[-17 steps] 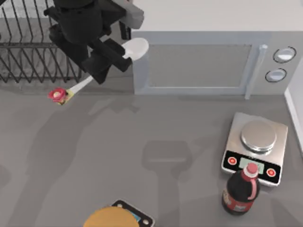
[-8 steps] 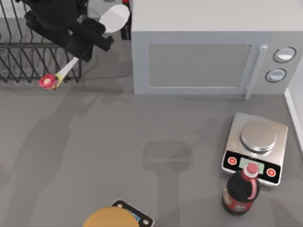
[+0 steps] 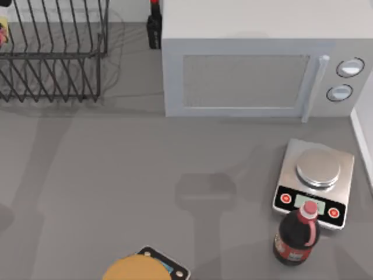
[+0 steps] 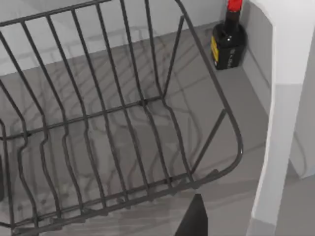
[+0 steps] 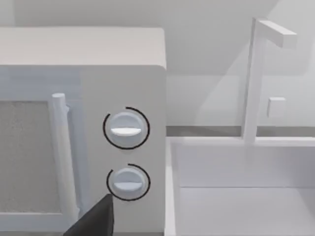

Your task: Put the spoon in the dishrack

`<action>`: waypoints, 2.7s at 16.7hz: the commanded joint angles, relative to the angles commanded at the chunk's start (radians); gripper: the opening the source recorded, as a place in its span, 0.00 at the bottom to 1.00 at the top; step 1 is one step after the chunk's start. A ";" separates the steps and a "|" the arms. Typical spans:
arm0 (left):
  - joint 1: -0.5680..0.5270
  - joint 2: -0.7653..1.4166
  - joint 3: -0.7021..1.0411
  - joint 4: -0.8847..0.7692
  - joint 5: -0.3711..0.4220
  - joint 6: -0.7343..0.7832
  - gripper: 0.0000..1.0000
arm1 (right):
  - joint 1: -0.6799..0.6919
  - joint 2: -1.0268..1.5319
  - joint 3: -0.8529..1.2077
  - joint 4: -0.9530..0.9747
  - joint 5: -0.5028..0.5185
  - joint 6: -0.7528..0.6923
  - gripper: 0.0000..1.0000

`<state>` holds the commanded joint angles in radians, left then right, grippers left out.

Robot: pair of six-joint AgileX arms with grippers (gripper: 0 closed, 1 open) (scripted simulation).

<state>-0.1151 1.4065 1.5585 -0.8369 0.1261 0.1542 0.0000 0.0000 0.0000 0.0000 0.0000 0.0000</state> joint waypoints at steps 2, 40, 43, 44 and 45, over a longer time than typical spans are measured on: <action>0.076 -0.132 -0.111 0.158 0.023 -0.037 0.00 | 0.000 0.000 0.000 0.000 0.000 0.000 1.00; 0.182 0.349 -0.635 1.667 -0.020 -0.138 0.00 | 0.000 0.000 0.000 0.000 0.000 0.000 1.00; 0.182 0.349 -0.635 1.667 -0.020 -0.138 0.15 | 0.000 0.000 0.000 0.000 0.000 0.000 1.00; 0.182 0.349 -0.635 1.667 -0.020 -0.138 0.23 | 0.000 0.000 0.000 0.000 0.000 0.000 1.00; 0.182 0.349 -0.635 1.667 -0.020 -0.138 0.30 | 0.000 0.000 0.000 0.000 0.000 0.000 1.00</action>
<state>0.0668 1.7555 0.9237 0.8304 0.1056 0.0157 0.0000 0.0000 0.0000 0.0000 0.0000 0.0000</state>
